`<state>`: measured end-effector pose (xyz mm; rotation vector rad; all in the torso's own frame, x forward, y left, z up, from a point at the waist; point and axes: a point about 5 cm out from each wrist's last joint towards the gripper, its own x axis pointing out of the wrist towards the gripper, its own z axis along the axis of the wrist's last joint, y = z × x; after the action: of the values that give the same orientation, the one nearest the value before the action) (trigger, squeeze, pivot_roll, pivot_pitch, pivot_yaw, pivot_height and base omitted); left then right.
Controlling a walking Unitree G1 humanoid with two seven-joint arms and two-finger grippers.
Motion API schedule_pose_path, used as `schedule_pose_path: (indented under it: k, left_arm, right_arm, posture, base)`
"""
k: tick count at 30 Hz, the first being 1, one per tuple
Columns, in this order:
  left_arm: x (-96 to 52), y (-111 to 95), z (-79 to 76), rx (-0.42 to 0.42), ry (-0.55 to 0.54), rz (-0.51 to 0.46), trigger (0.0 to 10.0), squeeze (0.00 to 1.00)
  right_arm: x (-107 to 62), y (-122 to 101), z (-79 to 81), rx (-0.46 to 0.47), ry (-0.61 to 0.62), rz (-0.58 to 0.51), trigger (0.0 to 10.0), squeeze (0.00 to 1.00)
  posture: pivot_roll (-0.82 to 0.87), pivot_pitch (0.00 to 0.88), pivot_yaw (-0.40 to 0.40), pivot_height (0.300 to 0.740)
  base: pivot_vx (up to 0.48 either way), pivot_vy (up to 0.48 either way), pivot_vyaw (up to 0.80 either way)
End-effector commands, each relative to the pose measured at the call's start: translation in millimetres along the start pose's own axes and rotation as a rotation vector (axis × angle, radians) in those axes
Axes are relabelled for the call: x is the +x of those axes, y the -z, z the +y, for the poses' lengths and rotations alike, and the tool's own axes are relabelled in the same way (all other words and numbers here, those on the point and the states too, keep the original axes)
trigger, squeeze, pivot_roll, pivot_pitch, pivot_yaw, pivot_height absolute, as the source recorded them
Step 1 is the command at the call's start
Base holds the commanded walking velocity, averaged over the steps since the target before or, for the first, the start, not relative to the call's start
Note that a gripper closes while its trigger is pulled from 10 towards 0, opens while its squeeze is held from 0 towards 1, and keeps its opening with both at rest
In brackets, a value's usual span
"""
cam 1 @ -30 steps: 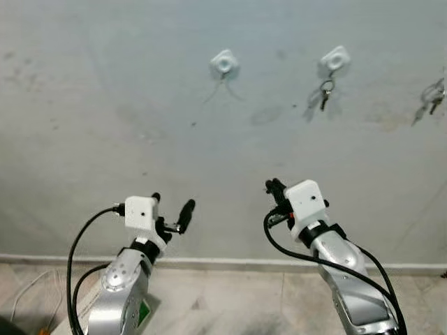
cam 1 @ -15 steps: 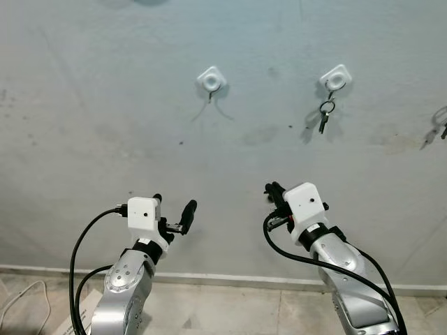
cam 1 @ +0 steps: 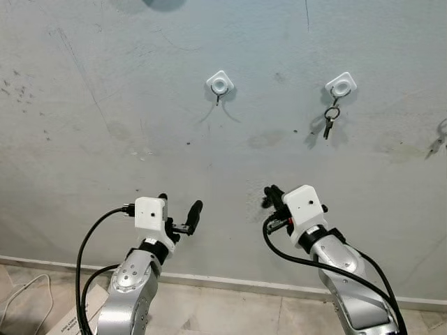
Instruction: Hang keys on a hook
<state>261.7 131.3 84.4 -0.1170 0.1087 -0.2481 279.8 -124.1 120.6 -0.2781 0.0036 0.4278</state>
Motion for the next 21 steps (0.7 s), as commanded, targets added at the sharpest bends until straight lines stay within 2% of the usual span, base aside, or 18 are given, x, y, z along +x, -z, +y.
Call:
schedule_pose_path:
  k: [1, 6, 9, 11, 16, 21]
  left_arm:
    - [-1.2, -1, 4.9, 0.023, -0.016, -0.002, 10.0, 0.0]
    - [-1.4, -4, 1.5, 0.048, 0.017, -0.014, 10.0, 0.0]
    - [-3.1, -10, -8.3, 0.056, 0.09, -0.052, 10.0, 0.0]
    - [-4.3, -12, -11.9, 0.054, 0.107, -0.061, 10.0, 0.0]
    - [-7.9, -11, -9.1, 0.052, 0.096, -0.059, 10.0, 0.0]
    - [-10.9, -10, -7.3, 0.055, 0.091, -0.056, 10.0, 0.0]
  right_arm:
    - [8.8, -19, 2.9, -0.001, -0.033, -0.077, 10.0, 0.0]
    - [25.2, -40, 7.4, 0.001, -0.103, -0.149, 10.0, 0.0]
    - [30.8, -48, 14.0, -0.039, -0.18, -0.177, 10.0, 0.0]
    - [34.9, -53, 18.2, -0.02, -0.223, -0.188, 10.0, 0.0]
    - [42.9, -60, 25.5, -0.004, -0.287, -0.207, 10.0, 0.0]
    - [50.1, -71, 27.6, -0.004, -0.299, -0.247, 10.0, 0.0]
  posture:
    - [-0.05, 0.0, 0.09, 0.74]
    - [-0.04, 0.0, 0.091, 0.74]
    - [-0.03, 0.0, 0.086, 0.74]
    - [-0.02, 0.0, 0.082, 0.74]
    - [0.0, 0.0, 0.068, 0.74]
    - [0.01, 0.0, 0.065, 0.74]
  base:
    - [0.0, 0.0, 0.0]
    - [0.0, 0.0, 0.0]
    - [0.0, 0.0, 0.0]
    - [0.0, 0.0, 0.0]
    - [0.0, 0.0, 0.0]
    - [0.0, 0.0, 0.0]
